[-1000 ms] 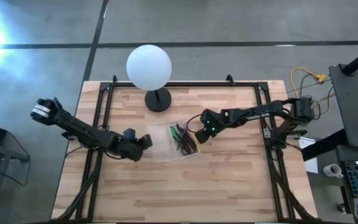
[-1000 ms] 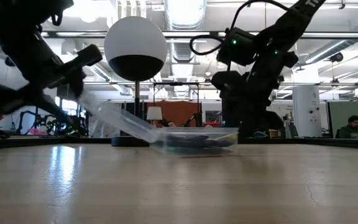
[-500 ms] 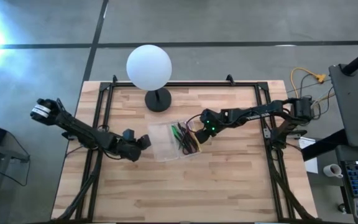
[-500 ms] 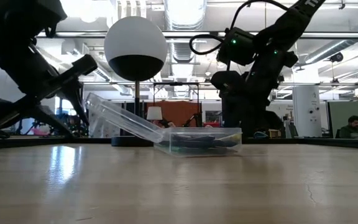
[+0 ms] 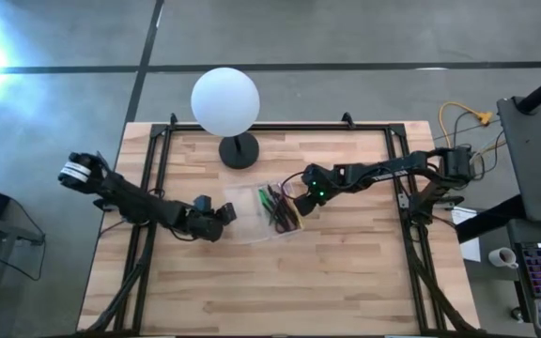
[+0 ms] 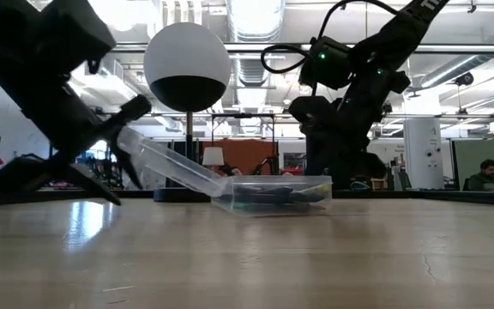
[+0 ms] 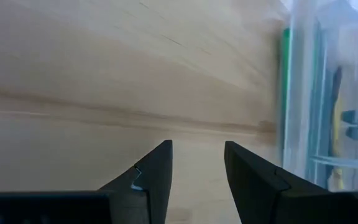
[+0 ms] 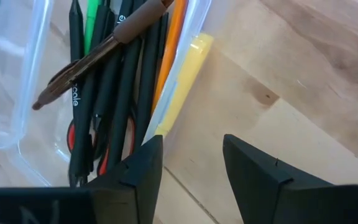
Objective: Pick & place school supplies into a supply box
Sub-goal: Close the supply box cover
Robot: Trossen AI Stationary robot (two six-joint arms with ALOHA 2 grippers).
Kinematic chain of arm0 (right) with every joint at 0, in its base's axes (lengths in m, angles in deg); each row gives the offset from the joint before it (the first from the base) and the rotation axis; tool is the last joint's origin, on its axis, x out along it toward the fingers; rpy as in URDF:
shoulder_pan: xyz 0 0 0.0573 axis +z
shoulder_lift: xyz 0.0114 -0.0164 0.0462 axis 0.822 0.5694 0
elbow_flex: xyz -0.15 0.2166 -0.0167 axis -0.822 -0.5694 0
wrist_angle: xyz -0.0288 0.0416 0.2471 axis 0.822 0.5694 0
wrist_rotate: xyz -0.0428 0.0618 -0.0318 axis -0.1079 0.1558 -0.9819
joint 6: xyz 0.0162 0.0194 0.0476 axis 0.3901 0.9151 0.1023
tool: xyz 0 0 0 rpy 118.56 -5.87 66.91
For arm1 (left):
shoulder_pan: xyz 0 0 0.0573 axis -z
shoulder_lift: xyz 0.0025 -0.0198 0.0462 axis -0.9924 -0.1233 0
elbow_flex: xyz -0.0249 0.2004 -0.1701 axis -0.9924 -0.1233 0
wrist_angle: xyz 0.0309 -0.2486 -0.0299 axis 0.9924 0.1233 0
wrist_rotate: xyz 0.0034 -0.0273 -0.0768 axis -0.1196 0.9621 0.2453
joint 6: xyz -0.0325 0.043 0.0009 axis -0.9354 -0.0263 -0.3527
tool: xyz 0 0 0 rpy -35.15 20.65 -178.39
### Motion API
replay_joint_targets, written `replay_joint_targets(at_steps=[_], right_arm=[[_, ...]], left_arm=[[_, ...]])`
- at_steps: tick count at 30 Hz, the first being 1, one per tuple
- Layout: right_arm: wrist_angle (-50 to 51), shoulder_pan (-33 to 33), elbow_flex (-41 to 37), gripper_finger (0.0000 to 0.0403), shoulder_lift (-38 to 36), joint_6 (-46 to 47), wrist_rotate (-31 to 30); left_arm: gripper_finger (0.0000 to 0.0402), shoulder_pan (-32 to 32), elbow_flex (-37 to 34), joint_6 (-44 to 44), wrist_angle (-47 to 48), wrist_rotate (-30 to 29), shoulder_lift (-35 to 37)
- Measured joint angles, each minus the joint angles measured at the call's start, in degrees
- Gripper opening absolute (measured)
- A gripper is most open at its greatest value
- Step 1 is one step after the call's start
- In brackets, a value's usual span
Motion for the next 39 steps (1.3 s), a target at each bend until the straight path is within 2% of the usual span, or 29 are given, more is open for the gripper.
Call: replay_joint_targets(at_steps=[5, 17, 21, 25, 32, 39], right_arm=[[0.8, 0.0, 0.0, 0.0156, 0.0, -0.2, -0.4], [1.5, 0.1, -0.2, 0.0153, 0.0, -1.7, 0.2], [1.6, 0.1, -0.2, 0.0152, 0.0, -1.6, 0.6], [1.8, 0.1, -0.2, 0.0154, 0.0, -1.6, 0.9], [2.4, 0.2, -0.3, 0.0157, -0.4, -1.2, 1.6], [8.0, -0.1, -0.9, 0.0161, -5.7, -4.5, -0.9]], left_arm=[[0.0130, -0.3, 3.2, 1.5, -4.6, -3.8, -4.2], [0.0130, -1.7, 13.2, 12.8, -4.0, -12.2, -4.4], [0.0130, -3.5, 16.4, 18.5, -4.1, -12.3, -5.4], [0.0130, -5.3, 19.7, 20.7, -4.0, -11.4, -9.3], [0.0130, -6.4, 28.4, 22.7, -4.0, -7.1, -19.3], [0.0130, -7.7, 36.2, 28.5, -4.3, -1.7, -26.5]])
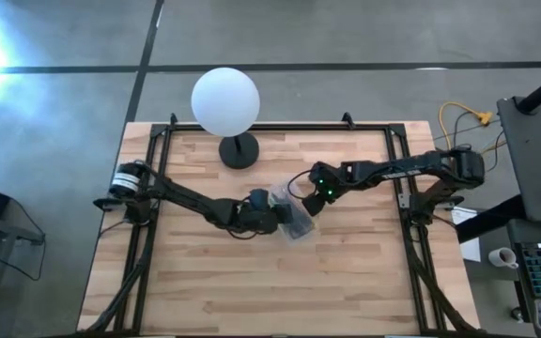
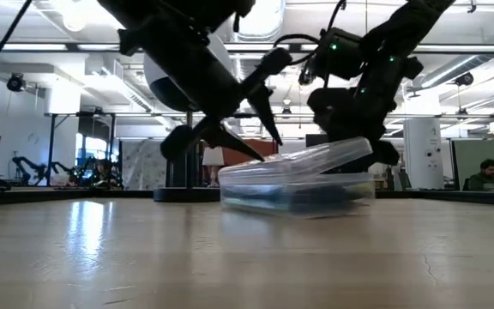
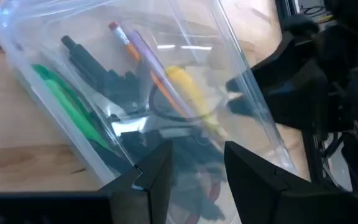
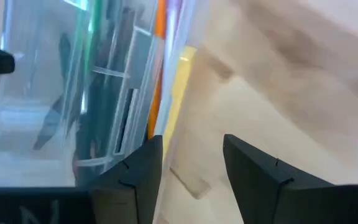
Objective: Pick & place school supplies into a supply box
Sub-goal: Close the supply box cover
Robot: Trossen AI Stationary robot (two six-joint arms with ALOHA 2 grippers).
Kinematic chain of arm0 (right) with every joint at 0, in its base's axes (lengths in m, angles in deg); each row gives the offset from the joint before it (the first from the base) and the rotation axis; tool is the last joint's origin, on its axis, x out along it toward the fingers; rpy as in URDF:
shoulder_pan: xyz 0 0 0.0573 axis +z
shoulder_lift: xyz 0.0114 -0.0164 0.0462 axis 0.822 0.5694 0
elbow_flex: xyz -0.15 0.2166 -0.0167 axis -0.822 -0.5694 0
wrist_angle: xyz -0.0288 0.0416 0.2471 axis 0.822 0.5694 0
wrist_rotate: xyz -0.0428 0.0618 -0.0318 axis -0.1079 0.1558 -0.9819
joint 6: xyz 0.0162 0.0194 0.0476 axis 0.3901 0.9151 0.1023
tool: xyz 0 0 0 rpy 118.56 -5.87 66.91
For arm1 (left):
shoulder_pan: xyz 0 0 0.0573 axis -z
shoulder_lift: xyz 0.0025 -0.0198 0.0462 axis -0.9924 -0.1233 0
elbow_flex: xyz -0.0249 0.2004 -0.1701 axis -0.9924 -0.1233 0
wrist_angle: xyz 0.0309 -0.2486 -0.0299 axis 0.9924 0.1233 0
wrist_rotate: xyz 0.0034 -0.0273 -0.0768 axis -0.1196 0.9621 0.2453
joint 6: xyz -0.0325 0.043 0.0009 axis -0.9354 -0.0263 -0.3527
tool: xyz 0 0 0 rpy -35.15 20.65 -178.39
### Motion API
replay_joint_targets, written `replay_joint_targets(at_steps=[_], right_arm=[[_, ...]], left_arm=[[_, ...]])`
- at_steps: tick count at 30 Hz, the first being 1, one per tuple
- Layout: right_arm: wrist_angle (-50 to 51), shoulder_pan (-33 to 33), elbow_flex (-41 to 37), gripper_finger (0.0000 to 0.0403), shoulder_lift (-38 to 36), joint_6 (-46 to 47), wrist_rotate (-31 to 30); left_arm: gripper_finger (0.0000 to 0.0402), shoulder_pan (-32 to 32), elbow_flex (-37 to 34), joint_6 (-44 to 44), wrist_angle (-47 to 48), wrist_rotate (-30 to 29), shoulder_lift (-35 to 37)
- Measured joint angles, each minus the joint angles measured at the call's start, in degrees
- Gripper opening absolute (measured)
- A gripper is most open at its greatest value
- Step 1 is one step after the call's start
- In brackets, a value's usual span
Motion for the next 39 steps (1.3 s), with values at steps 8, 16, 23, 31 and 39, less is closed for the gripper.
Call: replay_joint_targets(at_steps=[8, 16, 23, 31, 39], right_arm=[[12.8, -1.3, -0.7, 0.0162, -10.2, -5.8, -11.0], [8.2, -2.7, -2.8, 0.0152, -11.9, -5.3, -5.4], [0.4, -0.3, -2.8, 0.0145, -5.7, -1.6, -2.9], [-8.4, 3.8, -2.8, 0.0143, 0.6, 2.7, 1.9], [-10.2, 5.1, -2.6, 0.0146, 3.5, 2.0, 1.1]], left_arm=[[0.0129, -1.5, 0.5, 0.2, -0.9, 4.2, -2.4], [0.0129, -2.8, 0.5, 2.6, 1.1, 10.7, -2.4], [0.0129, -3.2, 0.1, -0.2, 6.2, 18.3, -2.5], [0.0129, -5.3, 0.5, -1.1, 7.9, 21.1, -2.6], [0.0130, -6.7, 0.7, 1.1, 8.4, 23.2, -1.9]])
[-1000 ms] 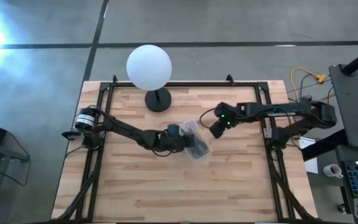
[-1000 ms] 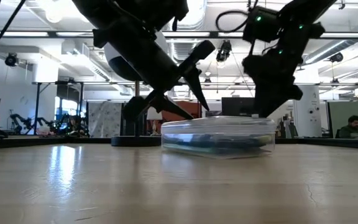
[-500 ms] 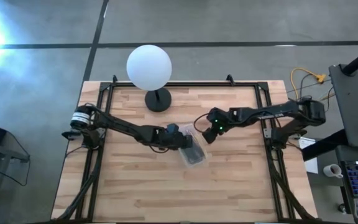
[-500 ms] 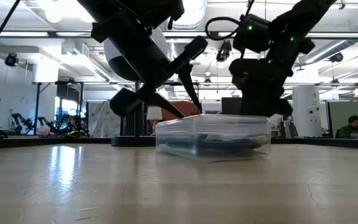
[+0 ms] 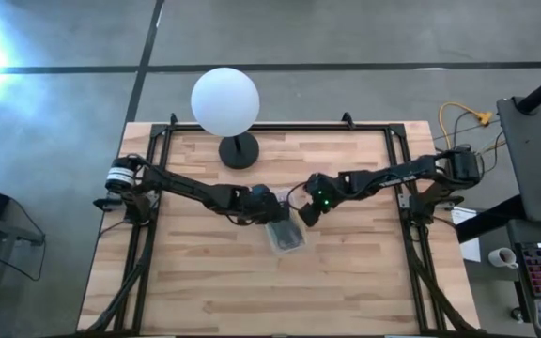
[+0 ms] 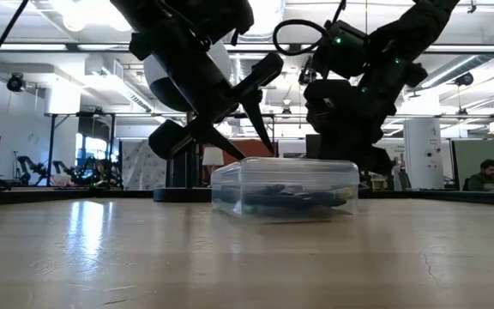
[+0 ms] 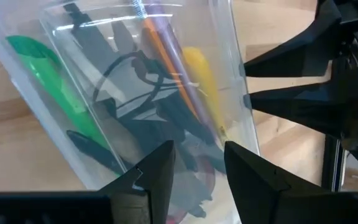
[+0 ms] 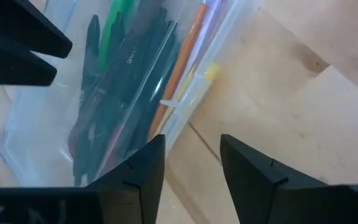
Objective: Pick & place school supplies into a supply box
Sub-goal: Close the supply box cover, then return to Home Position
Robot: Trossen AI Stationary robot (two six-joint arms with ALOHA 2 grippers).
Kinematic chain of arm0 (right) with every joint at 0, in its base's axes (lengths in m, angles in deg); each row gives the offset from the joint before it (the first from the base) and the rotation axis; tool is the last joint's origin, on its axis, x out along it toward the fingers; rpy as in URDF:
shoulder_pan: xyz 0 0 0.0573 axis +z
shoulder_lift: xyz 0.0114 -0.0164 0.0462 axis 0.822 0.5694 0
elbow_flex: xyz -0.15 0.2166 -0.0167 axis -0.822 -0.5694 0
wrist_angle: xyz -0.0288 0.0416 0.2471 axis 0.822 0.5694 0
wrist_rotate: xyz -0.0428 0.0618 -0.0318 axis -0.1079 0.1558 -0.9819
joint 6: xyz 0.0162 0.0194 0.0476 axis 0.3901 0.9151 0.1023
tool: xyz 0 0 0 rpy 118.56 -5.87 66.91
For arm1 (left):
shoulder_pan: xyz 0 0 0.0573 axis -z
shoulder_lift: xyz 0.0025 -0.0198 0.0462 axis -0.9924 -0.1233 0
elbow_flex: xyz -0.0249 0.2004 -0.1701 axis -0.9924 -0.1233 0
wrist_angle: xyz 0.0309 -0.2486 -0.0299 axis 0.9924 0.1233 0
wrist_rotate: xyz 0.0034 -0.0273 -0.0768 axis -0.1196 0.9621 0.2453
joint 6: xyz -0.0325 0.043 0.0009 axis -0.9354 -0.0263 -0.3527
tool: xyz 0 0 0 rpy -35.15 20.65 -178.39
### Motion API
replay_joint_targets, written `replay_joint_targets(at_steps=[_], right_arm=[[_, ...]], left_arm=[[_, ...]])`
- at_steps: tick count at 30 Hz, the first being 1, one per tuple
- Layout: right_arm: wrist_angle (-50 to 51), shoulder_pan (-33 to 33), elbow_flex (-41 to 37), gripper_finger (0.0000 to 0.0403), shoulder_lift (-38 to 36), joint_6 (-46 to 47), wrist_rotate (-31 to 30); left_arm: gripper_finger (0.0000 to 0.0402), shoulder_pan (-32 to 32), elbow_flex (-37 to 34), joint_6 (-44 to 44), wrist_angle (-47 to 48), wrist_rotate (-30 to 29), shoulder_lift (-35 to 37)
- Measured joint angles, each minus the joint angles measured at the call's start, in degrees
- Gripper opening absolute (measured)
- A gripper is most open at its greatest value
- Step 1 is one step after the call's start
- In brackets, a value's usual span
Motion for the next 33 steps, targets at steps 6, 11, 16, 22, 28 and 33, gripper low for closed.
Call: replay_joint_targets(at_steps=[6, 11, 16, 22, 28, 33], right_arm=[[6.3, -1.8, -0.5, 0.0142, -3.8, -3.7, -7.7], [9.9, -3.4, -0.4, 0.0139, -11.1, -10.8, -12.7], [9.7, -3.9, 0.0, 0.0141, -19.3, -21.2, -15.5], [13.2, -4.1, -0.1, 0.0137, -28.4, -31.8, -17.3], [17.9, -3.7, 0.5, 0.0135, -38.2, -29.3, -12.3], [29.6, -3.3, 5.5, 0.0139, -48.6, -33.1, -2.5]], left_arm=[[0.0130, 0.4, 0.1, 1.1, 8.6, -4.7, 4.7], [0.0130, 1.0, -0.5, 2.0, 21.1, -11.6, 11.4], [0.0130, 1.6, -0.3, 1.7, 24.5, -16.5, 19.8], [0.0130, 5.0, 2.2, 4.4, 21.6, -28.8, 24.4], [0.0130, 7.1, 2.1, 10.2, 4.1, -29.9, 22.7], [0.0130, 9.4, 2.3, 40.4, -19.9, -21.7, 20.9]])
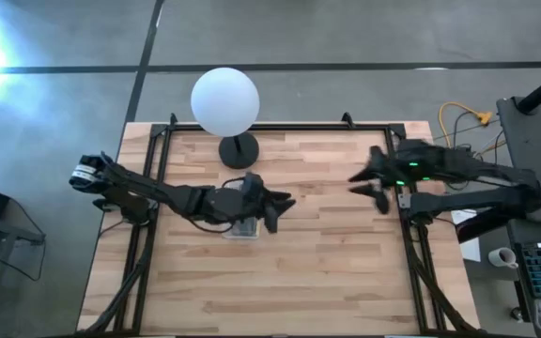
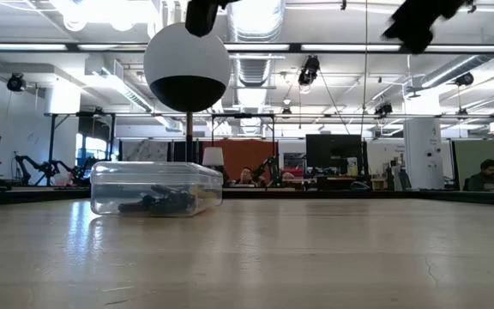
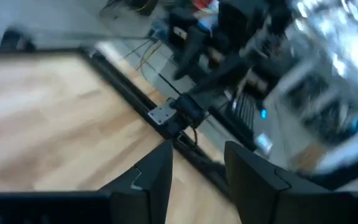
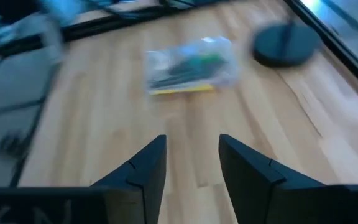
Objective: Pick & place school supplies into a supply box
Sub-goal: Return to Home Position
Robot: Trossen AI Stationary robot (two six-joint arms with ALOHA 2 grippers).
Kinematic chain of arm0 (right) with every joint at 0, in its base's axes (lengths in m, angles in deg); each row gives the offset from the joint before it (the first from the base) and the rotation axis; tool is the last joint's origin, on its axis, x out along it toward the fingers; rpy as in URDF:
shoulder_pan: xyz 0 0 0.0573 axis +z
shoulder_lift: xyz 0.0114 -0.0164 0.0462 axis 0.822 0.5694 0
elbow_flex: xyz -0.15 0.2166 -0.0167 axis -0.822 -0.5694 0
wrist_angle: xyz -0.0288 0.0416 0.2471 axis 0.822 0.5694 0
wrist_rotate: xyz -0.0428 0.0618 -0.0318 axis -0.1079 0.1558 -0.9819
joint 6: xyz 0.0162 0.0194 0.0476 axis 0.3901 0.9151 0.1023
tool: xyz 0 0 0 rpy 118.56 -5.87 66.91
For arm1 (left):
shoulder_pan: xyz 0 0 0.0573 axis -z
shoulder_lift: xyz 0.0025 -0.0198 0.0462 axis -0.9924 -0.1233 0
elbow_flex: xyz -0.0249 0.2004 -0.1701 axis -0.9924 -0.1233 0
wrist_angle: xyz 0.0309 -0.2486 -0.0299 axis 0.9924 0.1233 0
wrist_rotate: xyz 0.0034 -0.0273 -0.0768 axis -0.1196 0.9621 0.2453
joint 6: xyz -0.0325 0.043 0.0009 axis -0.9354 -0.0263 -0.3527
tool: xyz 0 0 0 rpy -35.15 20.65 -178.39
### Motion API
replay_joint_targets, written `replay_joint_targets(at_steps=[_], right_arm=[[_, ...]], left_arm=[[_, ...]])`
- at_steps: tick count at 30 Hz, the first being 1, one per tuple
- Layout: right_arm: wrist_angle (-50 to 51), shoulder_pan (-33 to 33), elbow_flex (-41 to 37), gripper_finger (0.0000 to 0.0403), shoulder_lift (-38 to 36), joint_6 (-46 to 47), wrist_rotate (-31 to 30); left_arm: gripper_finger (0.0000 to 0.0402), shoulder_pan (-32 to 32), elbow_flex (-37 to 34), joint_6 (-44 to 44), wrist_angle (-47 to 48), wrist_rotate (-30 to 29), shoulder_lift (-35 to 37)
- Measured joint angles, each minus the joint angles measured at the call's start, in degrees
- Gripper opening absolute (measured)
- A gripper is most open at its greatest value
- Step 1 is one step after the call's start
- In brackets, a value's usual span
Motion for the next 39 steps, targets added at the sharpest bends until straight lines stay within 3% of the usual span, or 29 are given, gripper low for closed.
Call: replay_joint_targets(at_steps=[2, 4, 6, 9, 10, 13, 14, 18, 21, 24, 32, 39], right_arm=[[3.8, 0.1, 0.9, 0.0141, -5.0, -5.3, 4.3], [4.8, 0.1, 0.3, 0.0141, -9.7, -5.9, 7.0], [5.7, -0.3, -1.4, 0.0139, -13.8, -3.1, 4.7], [8.8, -0.7, -3.8, 0.0134, -18.1, 10.7, 1.0], [7.7, -0.5, -4.8, 0.0133, -19.5, 10.5, 3.7], [-1.2, 0.1, -8.7, 0.0133, -23.7, 3.9, 21.8], [-4.4, 0.1, -10.2, 0.0133, -25.0, 3.6, 24.3], [-9.1, -0.1, -17.3, 0.0132, -29.9, 7.9, 17.6], [-13.2, 0.0, -22.7, 0.0134, -33.5, 10.0, 18.1], [-20.0, -0.1, -26.2, 0.0134, -36.2, 11.8, 17.9], [-22.1, -0.1, -30.1, 0.0127, -40.2, 12.6, 10.4], [-17.8, -0.1, -29.9, 0.0134, -43.5, 13.9, 9.2]], left_arm=[[0.0130, 0.8, 0.0, 6.3, 0.1, 0.6, 0.5], [0.0130, 1.9, 0.0, 2.4, -0.4, 0.9, 0.9], [0.0130, 3.3, 0.2, 0.7, -0.7, 1.5, 1.5], [0.0130, 6.2, 0.2, 10.0, -0.9, 3.9, 1.5], [0.0130, 7.0, -0.2, 11.9, -1.2, 3.3, 1.3], [0.0130, 7.4, -3.3, 14.4, -1.8, 2.9, 1.6], [0.0130, 7.3, -5.1, 15.3, -3.3, 2.6, 2.0], [0.0130, 6.5, -16.7, 18.1, -18.1, 6.5, 5.3], [0.0130, 6.4, -28.5, 22.2, -35.9, 9.9, 8.5], [0.0130, 5.7, -38.2, 22.9, -44.6, 11.9, 12.8], [0.0130, 3.6, -53.1, 23.8, -45.0, 12.7, 29.2], [0.0130, 3.1, -64.7, 24.1, -42.2, 12.8, 47.9]])
